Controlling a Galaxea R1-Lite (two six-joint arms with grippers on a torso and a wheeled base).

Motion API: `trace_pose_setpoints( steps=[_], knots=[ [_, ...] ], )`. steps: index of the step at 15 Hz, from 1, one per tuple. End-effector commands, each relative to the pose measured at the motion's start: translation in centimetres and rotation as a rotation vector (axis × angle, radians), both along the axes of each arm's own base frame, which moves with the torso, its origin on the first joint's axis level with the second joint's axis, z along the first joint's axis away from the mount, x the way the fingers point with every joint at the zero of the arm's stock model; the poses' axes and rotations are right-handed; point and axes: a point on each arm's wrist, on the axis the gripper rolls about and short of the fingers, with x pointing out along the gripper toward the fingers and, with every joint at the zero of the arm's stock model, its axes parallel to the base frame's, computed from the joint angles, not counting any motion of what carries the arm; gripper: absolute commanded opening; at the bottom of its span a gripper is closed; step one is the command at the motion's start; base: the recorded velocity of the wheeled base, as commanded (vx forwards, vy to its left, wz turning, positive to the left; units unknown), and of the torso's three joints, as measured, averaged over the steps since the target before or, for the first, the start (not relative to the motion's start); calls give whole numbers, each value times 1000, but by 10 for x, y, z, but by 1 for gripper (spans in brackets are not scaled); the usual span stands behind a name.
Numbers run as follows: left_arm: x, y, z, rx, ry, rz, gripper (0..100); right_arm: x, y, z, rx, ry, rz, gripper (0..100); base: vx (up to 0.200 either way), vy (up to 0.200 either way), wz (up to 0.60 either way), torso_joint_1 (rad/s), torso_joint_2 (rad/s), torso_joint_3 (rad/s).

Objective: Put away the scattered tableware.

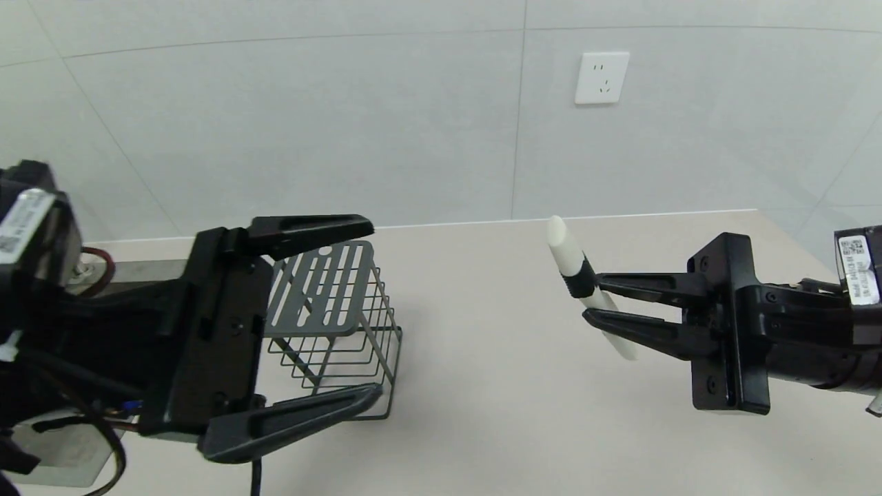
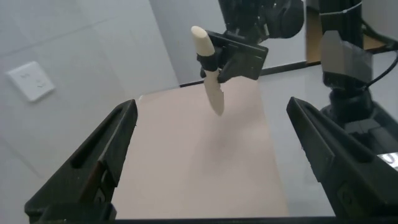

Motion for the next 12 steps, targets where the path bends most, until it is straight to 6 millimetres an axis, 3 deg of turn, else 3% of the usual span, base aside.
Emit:
trace_pose_setpoints(
  steps=[1,4,12],
  knots=[
    [23,-28,-12,18,60,-71,100,-2,3,-1,2,-10,19,0,0,0,0,0,0,0],
    [40,-42,-18,11,67,-91,100,-8,6,3,12,-24,48,0,0,0,0,0,0,0],
    [56,-92,-6,-52,45,-184,100,-21,4,0,11,-22,73,0,0,0,0,0,0,0]
  ],
)
